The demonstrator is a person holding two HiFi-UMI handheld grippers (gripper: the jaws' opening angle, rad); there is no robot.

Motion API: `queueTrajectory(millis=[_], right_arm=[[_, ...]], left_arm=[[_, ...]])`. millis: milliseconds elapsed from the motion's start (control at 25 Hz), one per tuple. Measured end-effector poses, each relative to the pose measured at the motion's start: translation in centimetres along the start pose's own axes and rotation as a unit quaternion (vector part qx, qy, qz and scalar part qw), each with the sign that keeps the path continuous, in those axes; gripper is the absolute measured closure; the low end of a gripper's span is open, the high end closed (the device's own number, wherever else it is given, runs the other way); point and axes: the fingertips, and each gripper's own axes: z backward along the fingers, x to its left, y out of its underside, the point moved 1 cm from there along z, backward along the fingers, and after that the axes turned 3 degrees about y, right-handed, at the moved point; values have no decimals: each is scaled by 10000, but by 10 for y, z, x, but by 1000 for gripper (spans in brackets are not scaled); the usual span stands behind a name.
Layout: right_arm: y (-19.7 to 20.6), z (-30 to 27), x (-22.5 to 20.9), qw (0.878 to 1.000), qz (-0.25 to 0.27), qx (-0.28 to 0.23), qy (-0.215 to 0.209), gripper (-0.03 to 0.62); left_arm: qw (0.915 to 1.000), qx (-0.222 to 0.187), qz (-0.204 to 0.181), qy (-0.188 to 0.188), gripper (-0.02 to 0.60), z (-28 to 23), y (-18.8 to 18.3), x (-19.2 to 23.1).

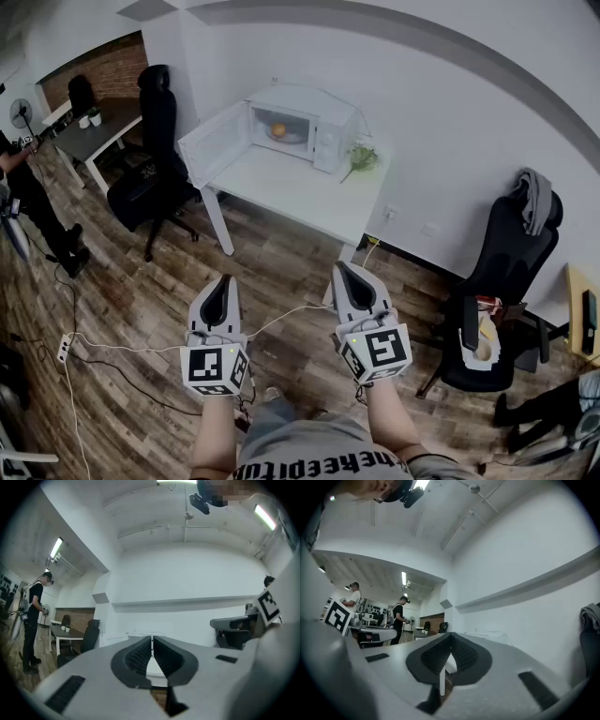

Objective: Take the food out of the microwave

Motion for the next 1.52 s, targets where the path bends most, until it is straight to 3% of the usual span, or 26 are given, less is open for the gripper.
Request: queueTrajectory(millis=[480,1120,1520], right_arm=[[2,-19,5,10000,41,-49,25,589],[11,-84,36,9995,-158,-205,206,588],[22,-143,23,9996,-122,-199,178,589]], left_arm=[[9999,14,-4,107,568,-14,4,15],[9989,11,-31,476,568,-48,11,84],[9989,7,55,458,568,-94,24,111]])
